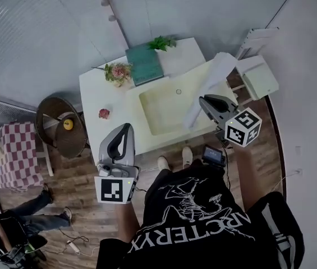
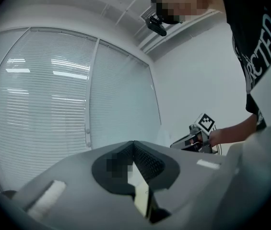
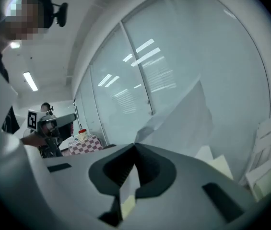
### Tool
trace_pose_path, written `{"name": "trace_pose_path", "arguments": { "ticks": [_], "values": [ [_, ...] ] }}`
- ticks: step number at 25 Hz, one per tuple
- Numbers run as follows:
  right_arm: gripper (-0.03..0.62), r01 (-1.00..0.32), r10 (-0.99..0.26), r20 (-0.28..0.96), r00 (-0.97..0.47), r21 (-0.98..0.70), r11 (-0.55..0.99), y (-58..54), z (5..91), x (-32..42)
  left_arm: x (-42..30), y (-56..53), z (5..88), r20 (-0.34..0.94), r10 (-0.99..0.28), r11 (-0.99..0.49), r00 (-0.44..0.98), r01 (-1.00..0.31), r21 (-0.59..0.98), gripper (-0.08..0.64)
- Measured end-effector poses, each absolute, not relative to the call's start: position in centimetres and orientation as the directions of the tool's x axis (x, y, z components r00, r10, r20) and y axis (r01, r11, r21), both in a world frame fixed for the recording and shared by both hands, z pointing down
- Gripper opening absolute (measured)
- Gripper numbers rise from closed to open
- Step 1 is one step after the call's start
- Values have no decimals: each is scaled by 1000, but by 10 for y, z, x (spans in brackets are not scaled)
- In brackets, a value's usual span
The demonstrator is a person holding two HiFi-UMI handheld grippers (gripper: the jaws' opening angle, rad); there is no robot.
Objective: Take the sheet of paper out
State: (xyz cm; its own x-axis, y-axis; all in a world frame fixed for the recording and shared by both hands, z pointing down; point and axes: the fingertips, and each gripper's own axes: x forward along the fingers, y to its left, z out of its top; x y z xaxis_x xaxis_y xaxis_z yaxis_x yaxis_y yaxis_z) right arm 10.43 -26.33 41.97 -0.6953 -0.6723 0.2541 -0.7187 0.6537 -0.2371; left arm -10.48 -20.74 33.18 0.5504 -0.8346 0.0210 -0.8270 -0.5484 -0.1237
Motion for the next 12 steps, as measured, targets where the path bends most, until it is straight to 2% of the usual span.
{"name": "trace_pose_path", "arguments": {
  "ticks": [5, 12],
  "values": [
    [12, -761, -758, 139, -637, 44, 647, -249, 353, 84, -92, -208, 325, -1, -817, -572, 577, -811, -124, 12],
    [12, -818, -859, -5, -512, 309, 486, -247, 310, 68, -86, -207, 316, 2, -828, -555, 561, -818, -151, 12]
  ]
}}
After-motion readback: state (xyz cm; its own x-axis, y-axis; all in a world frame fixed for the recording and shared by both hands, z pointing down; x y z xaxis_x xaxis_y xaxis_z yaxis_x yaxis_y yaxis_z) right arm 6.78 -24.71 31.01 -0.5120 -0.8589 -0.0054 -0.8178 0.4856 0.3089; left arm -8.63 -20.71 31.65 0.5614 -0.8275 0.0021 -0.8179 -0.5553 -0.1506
